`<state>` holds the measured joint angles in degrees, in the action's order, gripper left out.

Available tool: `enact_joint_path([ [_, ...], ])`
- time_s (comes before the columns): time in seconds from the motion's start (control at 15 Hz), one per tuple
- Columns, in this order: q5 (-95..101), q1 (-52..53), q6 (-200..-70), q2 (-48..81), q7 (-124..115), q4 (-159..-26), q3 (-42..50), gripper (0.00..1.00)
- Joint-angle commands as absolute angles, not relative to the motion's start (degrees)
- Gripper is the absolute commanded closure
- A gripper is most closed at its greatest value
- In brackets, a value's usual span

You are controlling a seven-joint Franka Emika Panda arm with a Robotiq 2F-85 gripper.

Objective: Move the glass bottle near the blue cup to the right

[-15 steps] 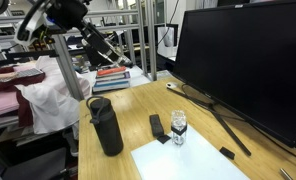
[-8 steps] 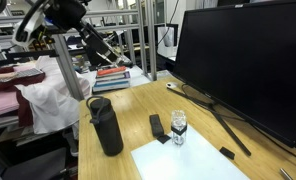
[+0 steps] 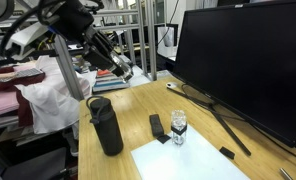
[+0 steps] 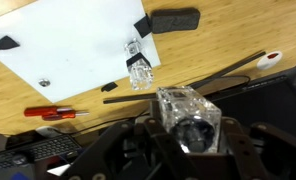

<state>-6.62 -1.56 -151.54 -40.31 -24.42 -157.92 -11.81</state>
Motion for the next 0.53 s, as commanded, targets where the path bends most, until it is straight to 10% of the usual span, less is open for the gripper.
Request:
enact_joint_path([
  [0.0,-3.21,-8.94,-151.0,-42.49,-31.95,-158.92,-16.23,0.82],
  [0.07,-2.35,-10.37,-151.82,-43.16,-33.48,-159.25,-17.09,0.82],
  [0.13,-4.15,-7.03,-151.42,-40.93,-29.89,-158.4,-14.23,0.57],
  [0.47,-3.28,-8.99,-151.43,-42.28,-32.57,-158.86,-16.05,0.57],
])
